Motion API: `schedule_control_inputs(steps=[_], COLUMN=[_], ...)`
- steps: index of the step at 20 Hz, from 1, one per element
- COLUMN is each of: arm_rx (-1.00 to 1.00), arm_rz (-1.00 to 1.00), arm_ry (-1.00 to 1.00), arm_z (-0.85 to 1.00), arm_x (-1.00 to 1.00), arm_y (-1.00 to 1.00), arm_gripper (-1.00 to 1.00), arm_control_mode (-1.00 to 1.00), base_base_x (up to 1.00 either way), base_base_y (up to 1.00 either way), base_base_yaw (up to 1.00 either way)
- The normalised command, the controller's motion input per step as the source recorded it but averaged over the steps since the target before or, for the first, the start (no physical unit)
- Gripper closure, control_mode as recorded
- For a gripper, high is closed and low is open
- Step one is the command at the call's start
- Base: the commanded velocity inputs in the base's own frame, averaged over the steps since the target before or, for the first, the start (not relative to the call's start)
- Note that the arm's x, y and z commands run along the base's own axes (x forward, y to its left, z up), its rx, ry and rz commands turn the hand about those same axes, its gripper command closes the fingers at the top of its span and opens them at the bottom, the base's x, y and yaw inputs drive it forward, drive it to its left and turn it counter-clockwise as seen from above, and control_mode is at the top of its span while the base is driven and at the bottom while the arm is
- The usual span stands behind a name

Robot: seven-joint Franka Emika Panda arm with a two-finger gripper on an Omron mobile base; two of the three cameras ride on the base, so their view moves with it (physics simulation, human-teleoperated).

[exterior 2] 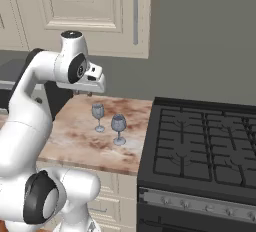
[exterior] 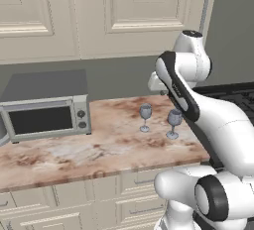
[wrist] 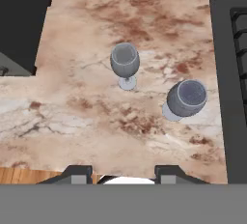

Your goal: Retrieve the wine glasses from the counter and place one next to each plate.

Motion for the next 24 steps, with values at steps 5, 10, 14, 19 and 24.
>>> schedule_control_inputs(steps=[5, 10, 14, 19, 24], arm_rx=[0.02, 0.01, 0.13, 0.29, 0.37], arm_rz=[-0.01, -0.13, -0.35, -0.37, -0.38], arm_ry=[-0.12, -0.24, -0.05, 0.12, 0.23], arm_z=[0.0, 0.1, 0.39, 0.37, 0.13], arm_x=[-0.37, -0.75, -0.71, -0.51, -0.28], arm_y=[-0.1, -0.25, -0.41, -0.5, -0.47], arm_gripper=[-1.0, -1.0, -1.0, -1.0, -1.0], arm_control_mode=[-1.0, -1.0, -1.0, -1.0, -1.0], base_base_x=[0.0, 0.0, 0.0, 0.0, 0.0], base_base_y=[0.0, 0.0, 0.0, 0.0, 0.0], base_base_yaw=[0.0, 0.0, 0.0, 0.0, 0.0])
